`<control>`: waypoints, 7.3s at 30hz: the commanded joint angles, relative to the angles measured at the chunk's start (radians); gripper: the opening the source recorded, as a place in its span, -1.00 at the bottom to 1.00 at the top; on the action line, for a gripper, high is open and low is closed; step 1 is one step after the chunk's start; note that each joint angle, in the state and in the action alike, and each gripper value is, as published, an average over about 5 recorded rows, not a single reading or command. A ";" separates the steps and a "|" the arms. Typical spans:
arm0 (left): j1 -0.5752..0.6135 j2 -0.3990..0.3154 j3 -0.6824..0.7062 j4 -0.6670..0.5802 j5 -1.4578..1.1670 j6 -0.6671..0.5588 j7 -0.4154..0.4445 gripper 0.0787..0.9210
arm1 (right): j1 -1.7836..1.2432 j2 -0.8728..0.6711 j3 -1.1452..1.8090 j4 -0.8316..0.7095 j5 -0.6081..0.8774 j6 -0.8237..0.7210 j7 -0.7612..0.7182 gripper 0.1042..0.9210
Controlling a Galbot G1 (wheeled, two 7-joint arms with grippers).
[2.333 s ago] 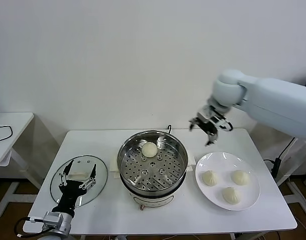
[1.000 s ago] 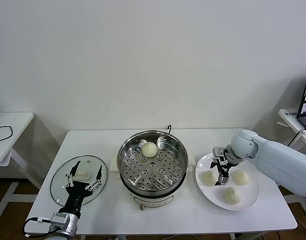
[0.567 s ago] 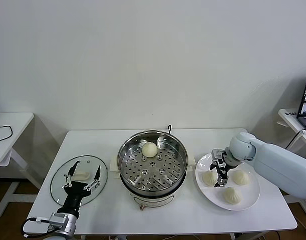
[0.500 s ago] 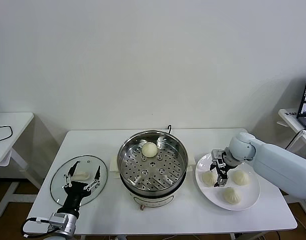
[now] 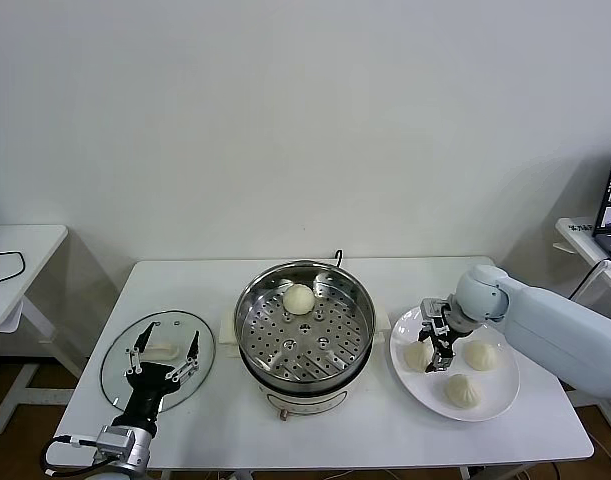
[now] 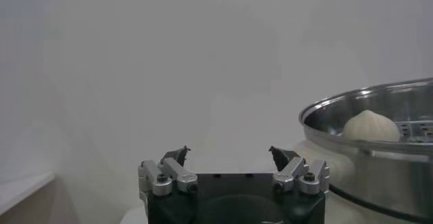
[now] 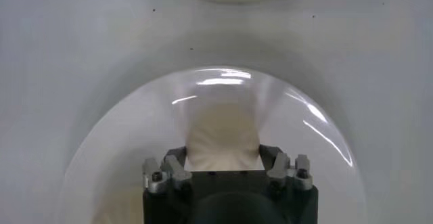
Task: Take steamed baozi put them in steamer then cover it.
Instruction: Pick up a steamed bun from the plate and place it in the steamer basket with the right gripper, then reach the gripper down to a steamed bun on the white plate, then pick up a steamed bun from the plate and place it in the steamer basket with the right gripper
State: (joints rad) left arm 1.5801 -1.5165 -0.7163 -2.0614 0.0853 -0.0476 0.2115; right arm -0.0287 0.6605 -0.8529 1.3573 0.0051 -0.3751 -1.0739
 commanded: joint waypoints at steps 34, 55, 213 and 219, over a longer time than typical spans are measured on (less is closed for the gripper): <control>-0.004 0.026 -0.035 -0.035 -0.042 0.018 0.002 0.77 | 0.821 0.369 -0.511 0.352 0.727 -0.403 0.223 0.49; -0.018 0.029 -0.091 0.003 -0.051 0.019 0.018 0.77 | 0.534 0.665 -0.455 0.032 0.548 -0.410 0.204 0.49; -0.020 0.029 -0.091 0.034 -0.007 0.015 0.030 0.77 | 0.707 0.452 -0.531 0.347 -0.166 0.825 0.060 0.37; -0.026 0.029 -0.089 0.044 -0.007 0.015 0.030 0.77 | 0.679 0.464 -0.536 0.352 -0.153 0.814 0.066 0.38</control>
State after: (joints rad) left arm 1.5564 -1.4873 -0.8021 -2.0303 0.0791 -0.0328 0.2402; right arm 0.6879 1.0799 -1.3739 1.6950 -0.1393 0.4054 -1.0340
